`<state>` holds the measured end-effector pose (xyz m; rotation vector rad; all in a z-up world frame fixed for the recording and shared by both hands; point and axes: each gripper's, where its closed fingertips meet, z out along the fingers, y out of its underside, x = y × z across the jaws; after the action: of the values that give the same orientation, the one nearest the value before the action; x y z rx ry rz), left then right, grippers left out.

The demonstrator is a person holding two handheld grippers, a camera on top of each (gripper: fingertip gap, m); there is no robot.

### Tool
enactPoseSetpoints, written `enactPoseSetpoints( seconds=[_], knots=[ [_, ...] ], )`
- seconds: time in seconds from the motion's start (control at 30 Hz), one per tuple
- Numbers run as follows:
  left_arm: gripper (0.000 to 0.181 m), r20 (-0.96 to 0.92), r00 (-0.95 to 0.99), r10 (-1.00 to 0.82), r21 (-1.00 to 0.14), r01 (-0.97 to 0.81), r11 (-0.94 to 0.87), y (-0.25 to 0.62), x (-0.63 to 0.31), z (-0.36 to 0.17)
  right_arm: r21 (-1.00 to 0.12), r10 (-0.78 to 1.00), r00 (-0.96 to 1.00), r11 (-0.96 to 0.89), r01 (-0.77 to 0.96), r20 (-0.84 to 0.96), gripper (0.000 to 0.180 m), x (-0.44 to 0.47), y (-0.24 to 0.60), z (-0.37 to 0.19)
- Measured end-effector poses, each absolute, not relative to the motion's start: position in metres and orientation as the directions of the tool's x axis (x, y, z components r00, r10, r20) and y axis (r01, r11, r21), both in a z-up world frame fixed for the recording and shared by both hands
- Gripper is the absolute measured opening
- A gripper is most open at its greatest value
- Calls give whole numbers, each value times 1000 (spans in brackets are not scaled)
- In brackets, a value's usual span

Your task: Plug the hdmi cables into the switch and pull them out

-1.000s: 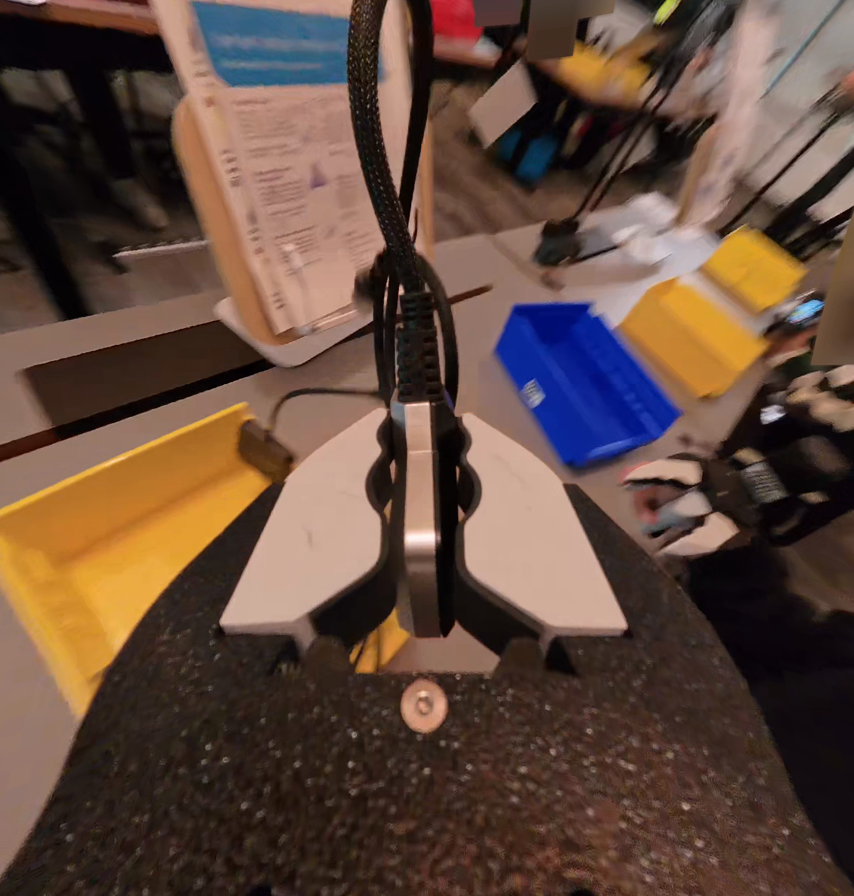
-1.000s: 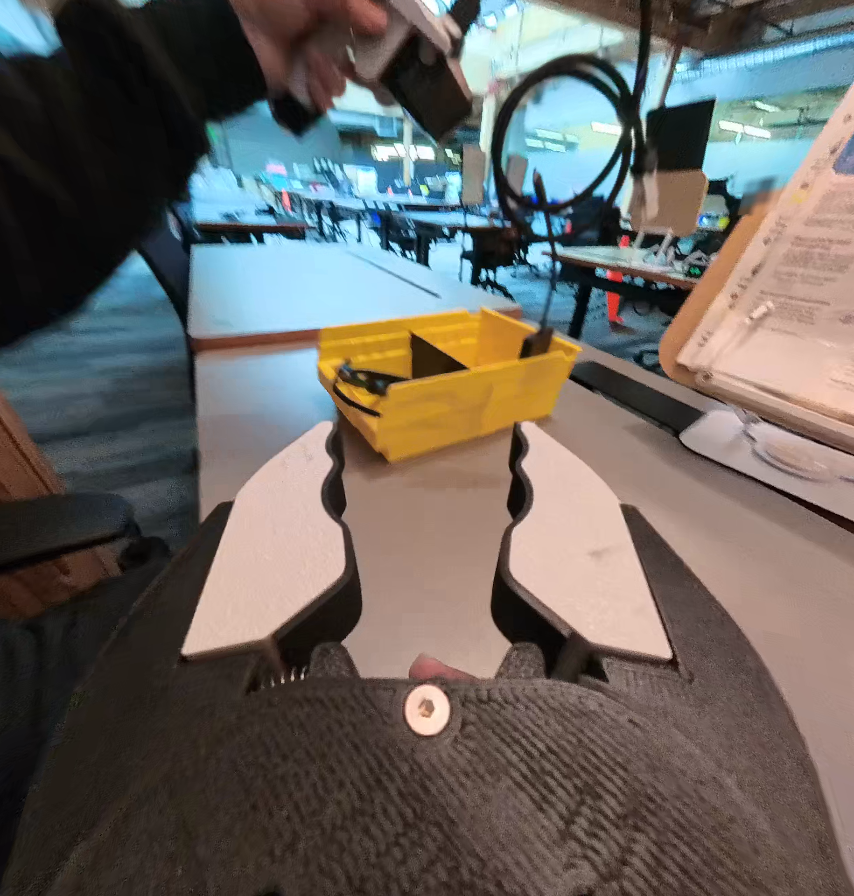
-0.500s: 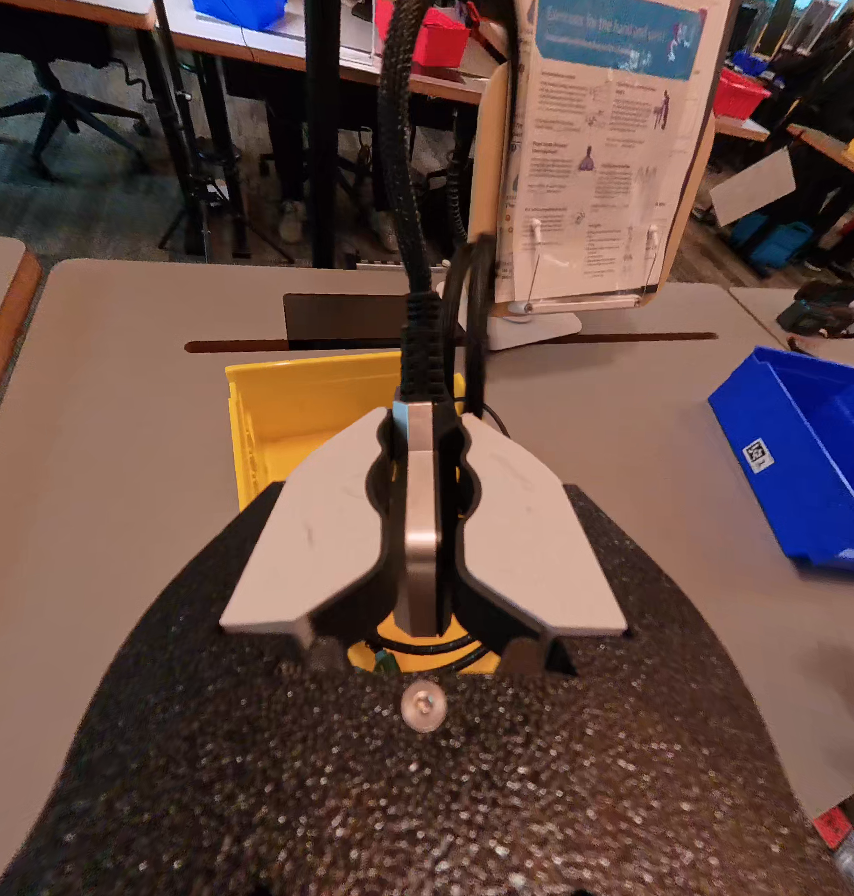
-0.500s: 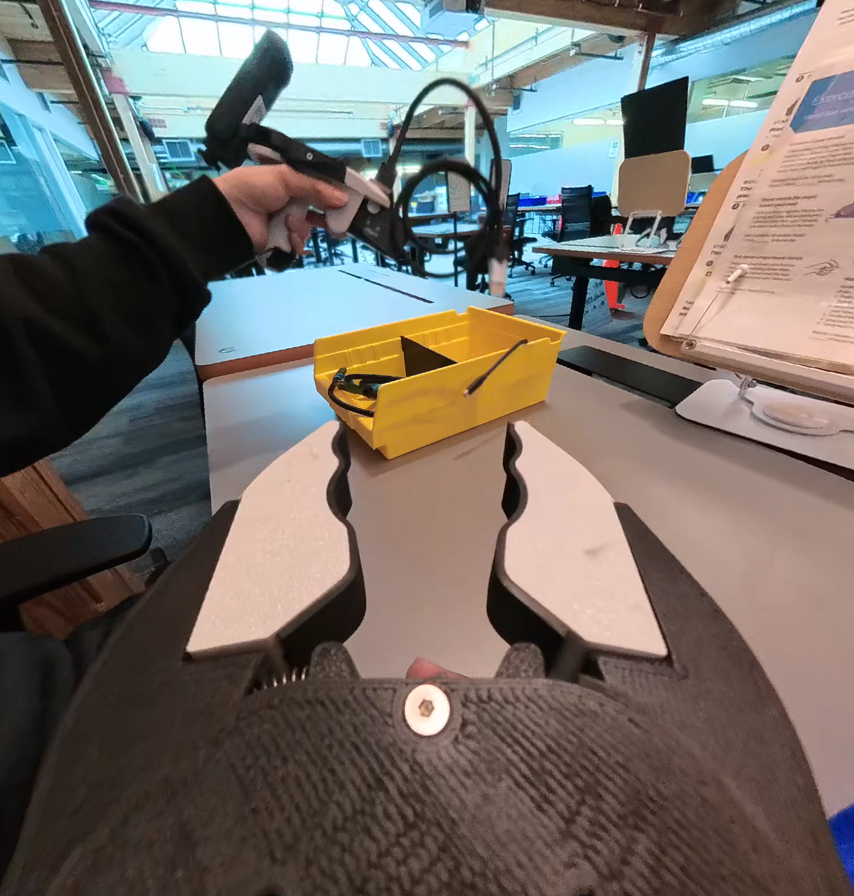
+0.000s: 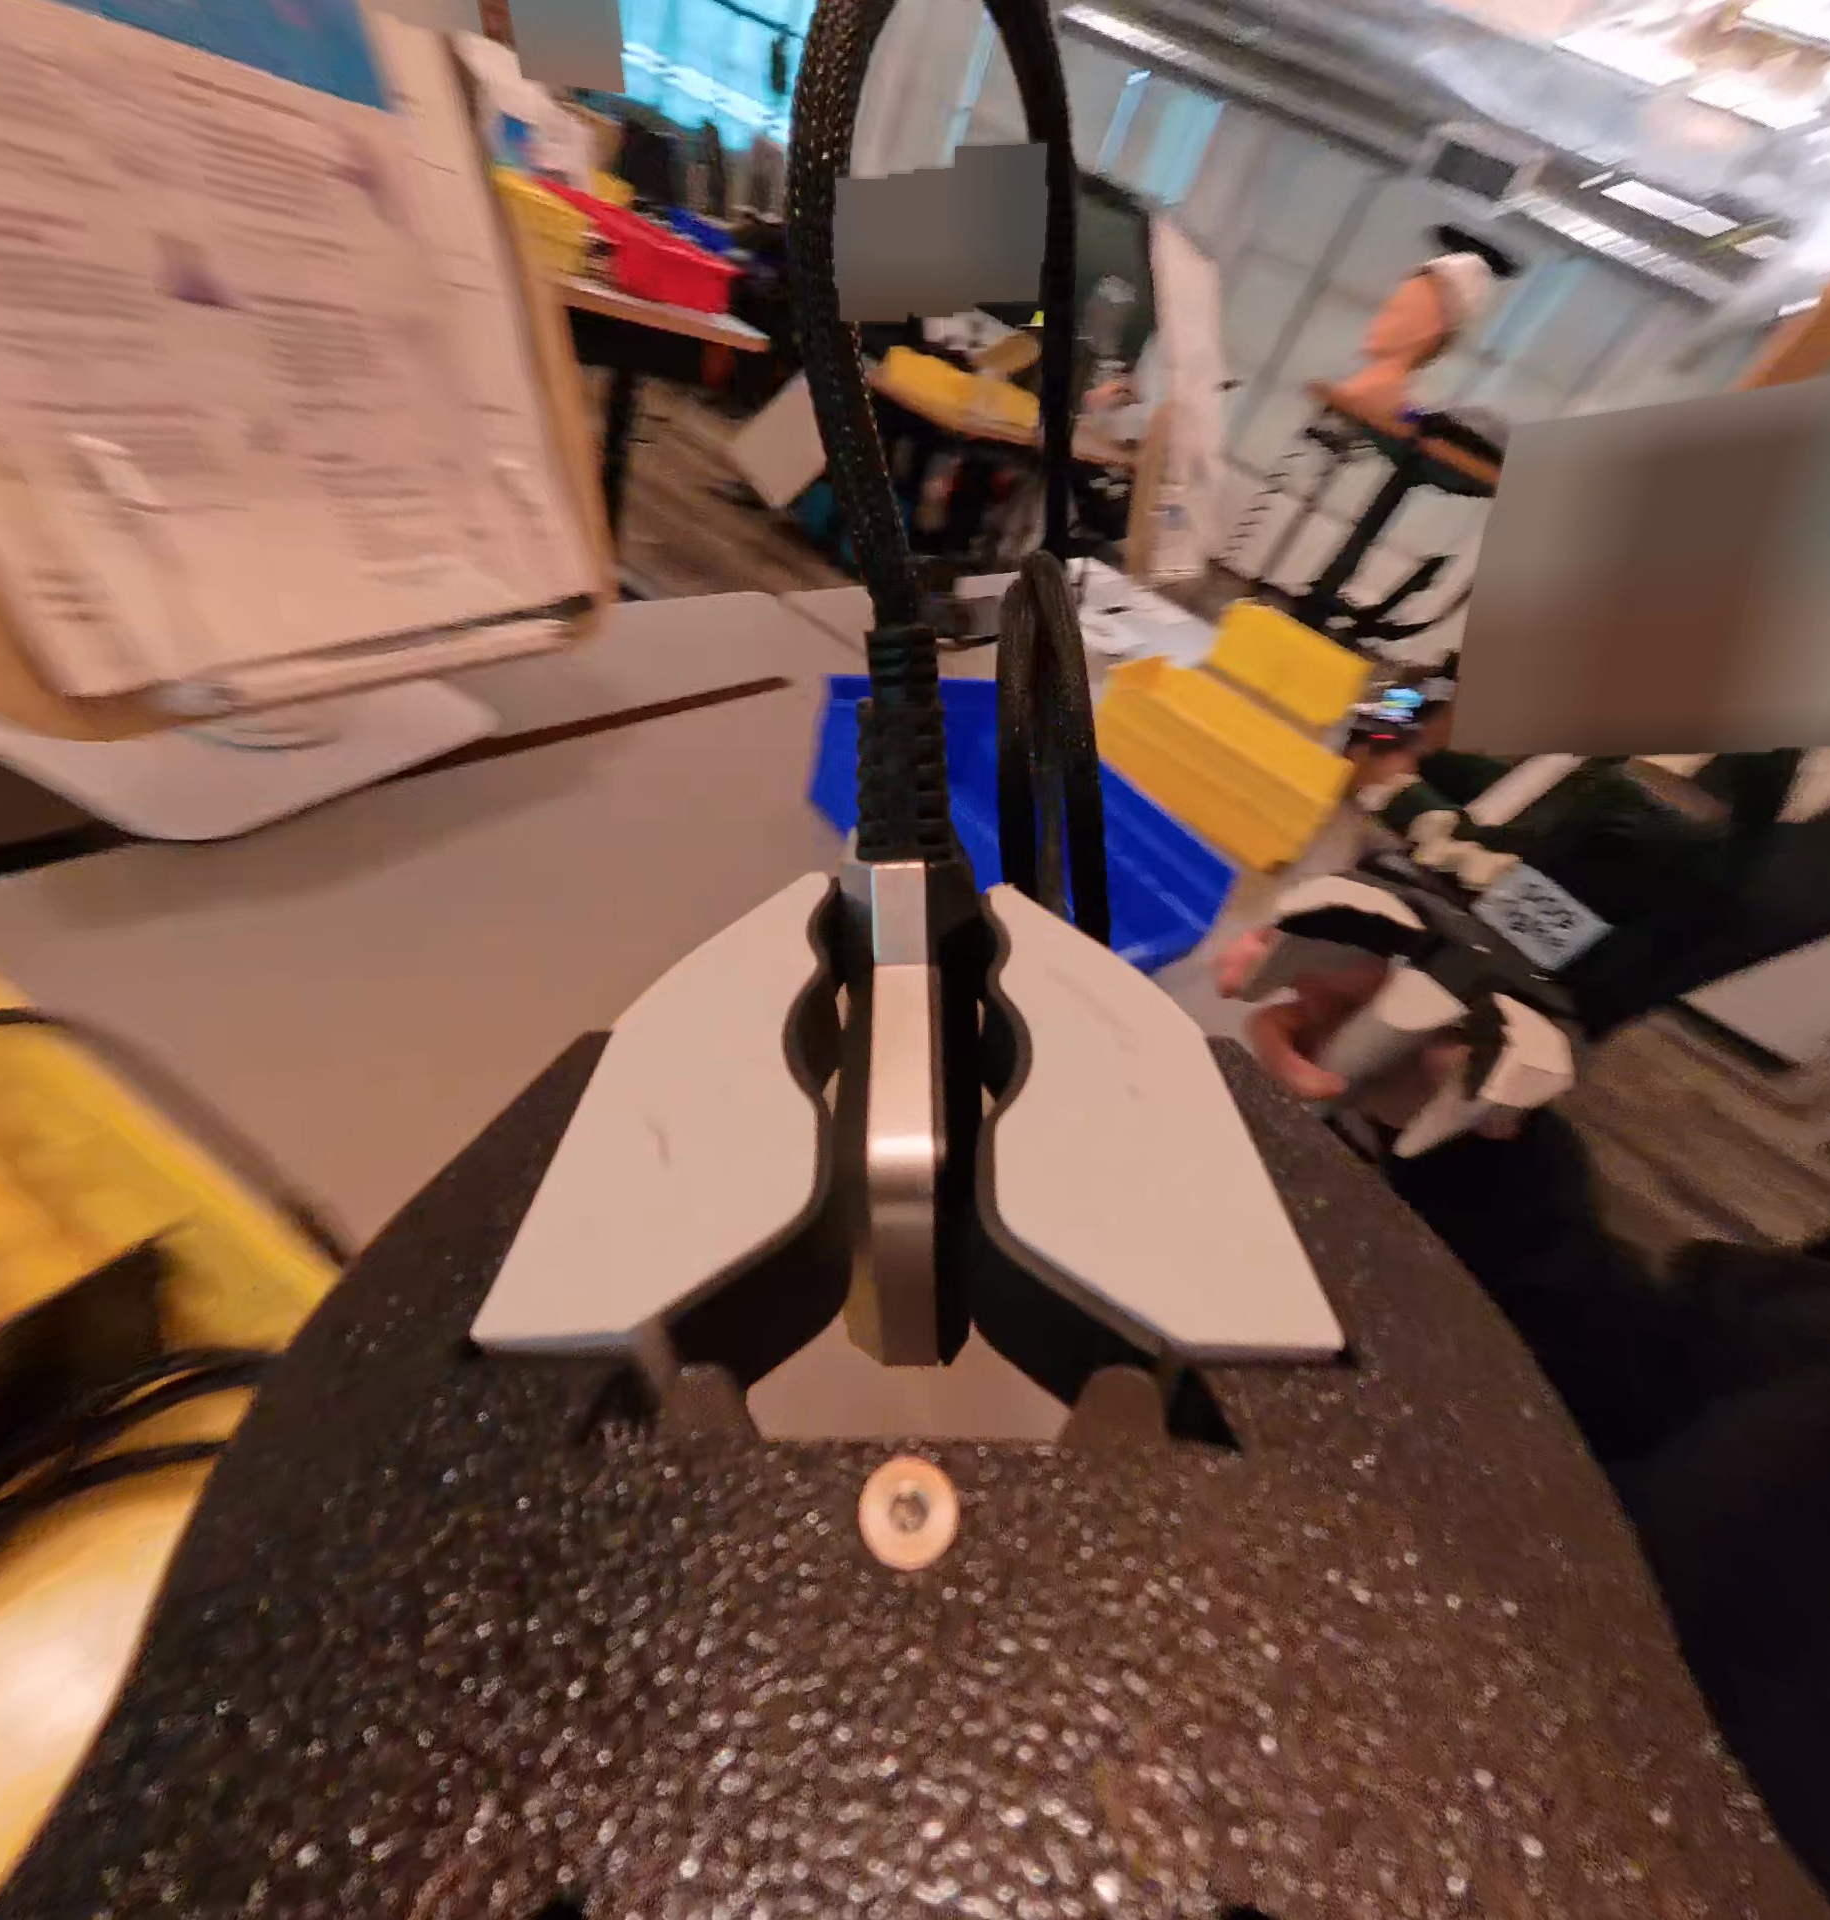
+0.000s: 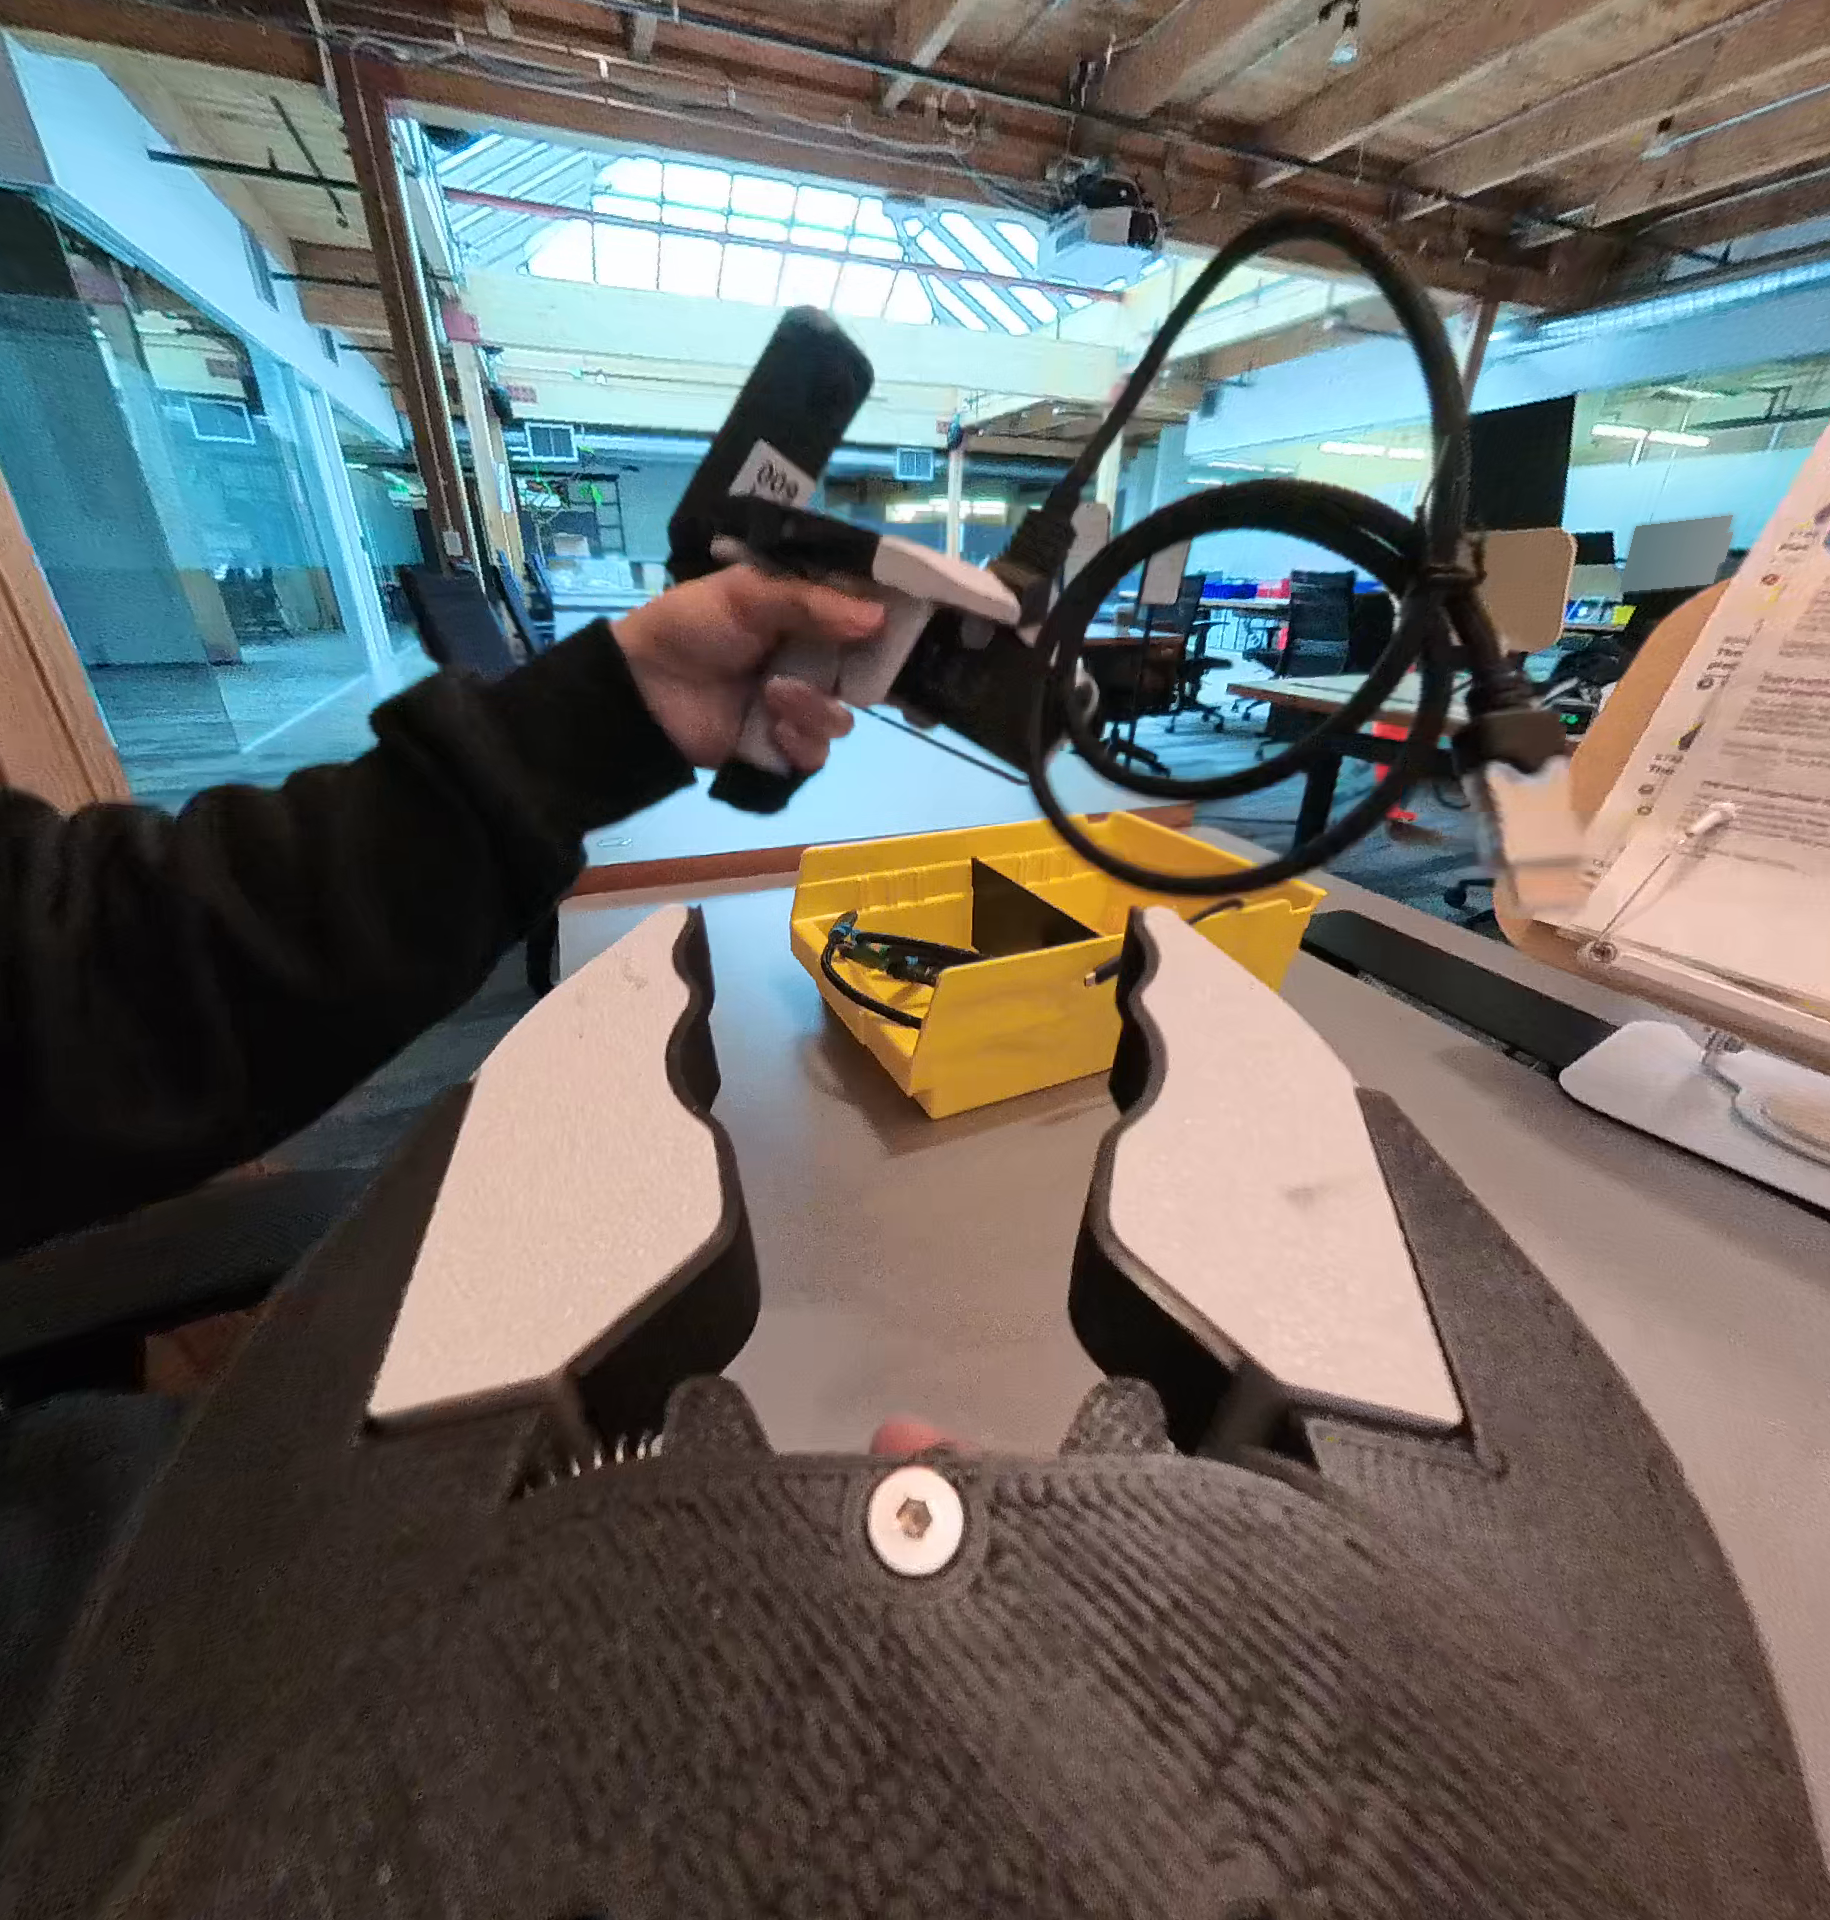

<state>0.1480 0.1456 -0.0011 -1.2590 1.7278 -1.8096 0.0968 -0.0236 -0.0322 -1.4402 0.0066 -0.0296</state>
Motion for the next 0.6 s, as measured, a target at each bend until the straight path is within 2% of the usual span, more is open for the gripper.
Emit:
enactPoseSetpoints(
  seconds=[0.07, 0.2, 0.33, 0.4, 0.6],
  knots=[
    [22, 407, -620, -671, -910, -340, -237, 109, 144, -13, -990, -50, 999, 141, 7, 0, 71, 99, -27, -28],
    [22, 486, -673, -557, -872, -417, -257, 53, 143, -51, -991, -117, 992, 117, 68, 54, 49, 105, -39, -24],
    [22, 465, -651, -600, -861, -489, -137, 32, 150, -98, -968, -236, 944, -152, 199, 231, 48, 117, -54, -43],
    [22, 437, -675, -594, -860, -507, -56, 24, 148, -114, -951, -255, 923, -186, 246, 289, 51, 123, -56, -46],
    [22, 254, -772, -583, -888, -425, 176, 0, 143, -126, -1000, -193, 981, 16, 0, -4, 46, 144, -31, -61]
  ],
)
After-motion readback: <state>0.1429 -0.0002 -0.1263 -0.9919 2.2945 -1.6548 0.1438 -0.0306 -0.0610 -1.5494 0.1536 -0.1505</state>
